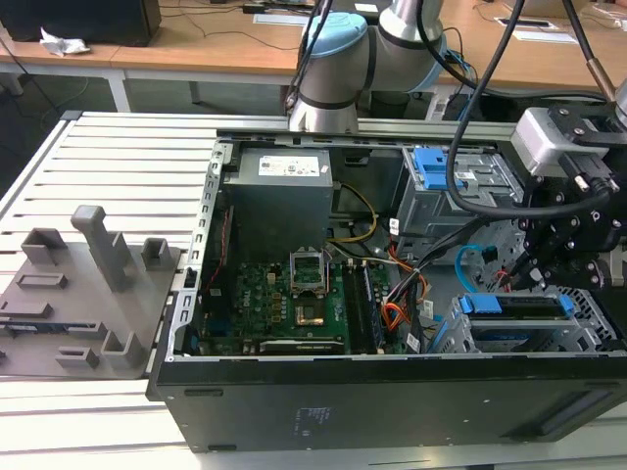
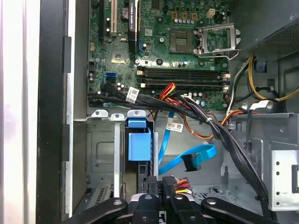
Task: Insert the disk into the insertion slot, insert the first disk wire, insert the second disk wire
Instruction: 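Insert the first disk wire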
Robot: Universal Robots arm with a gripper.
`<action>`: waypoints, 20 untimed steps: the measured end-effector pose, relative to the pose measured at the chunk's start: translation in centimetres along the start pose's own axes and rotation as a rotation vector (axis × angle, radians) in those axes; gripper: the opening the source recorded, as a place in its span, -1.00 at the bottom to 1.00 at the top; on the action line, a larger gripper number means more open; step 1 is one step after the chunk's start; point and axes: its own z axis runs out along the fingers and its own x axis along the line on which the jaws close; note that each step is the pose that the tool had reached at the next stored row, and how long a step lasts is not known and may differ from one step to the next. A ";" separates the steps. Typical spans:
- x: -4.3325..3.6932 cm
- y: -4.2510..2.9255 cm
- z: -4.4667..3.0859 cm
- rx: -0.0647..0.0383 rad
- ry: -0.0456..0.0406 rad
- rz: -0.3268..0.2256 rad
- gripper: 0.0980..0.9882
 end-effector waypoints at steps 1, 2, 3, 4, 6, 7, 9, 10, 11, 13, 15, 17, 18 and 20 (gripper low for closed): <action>0.00 0.00 -0.01 0.000 0.0000 0.000 -0.86; 0.00 0.00 -0.01 0.000 0.0000 0.000 -0.86; 0.01 0.00 0.00 0.000 -0.0002 0.000 -0.86; 0.00 0.00 -0.01 0.000 -0.0002 0.000 -0.86; 0.01 0.00 -0.01 0.000 -0.0004 0.000 -0.86; 0.01 0.00 -0.01 0.000 -0.0005 0.000 -0.86; 0.05 -0.01 -0.01 0.000 -0.0005 0.000 -0.86; 0.10 -0.13 -0.02 0.000 -0.0005 0.000 -0.86; 0.14 -0.22 -0.02 0.000 -0.0004 0.000 -0.86; 0.52 -0.28 -0.05 -0.001 -0.0005 0.000 -0.86; 0.98 -0.41 -0.06 -0.001 -0.0005 0.000 -0.86; 1.03 -0.95 0.02 -0.002 -0.0005 0.000 -0.86; 1.03 -1.15 0.06 -0.003 -0.0006 0.000 -0.86; 1.04 -1.32 0.14 -0.003 -0.0005 0.000 -0.86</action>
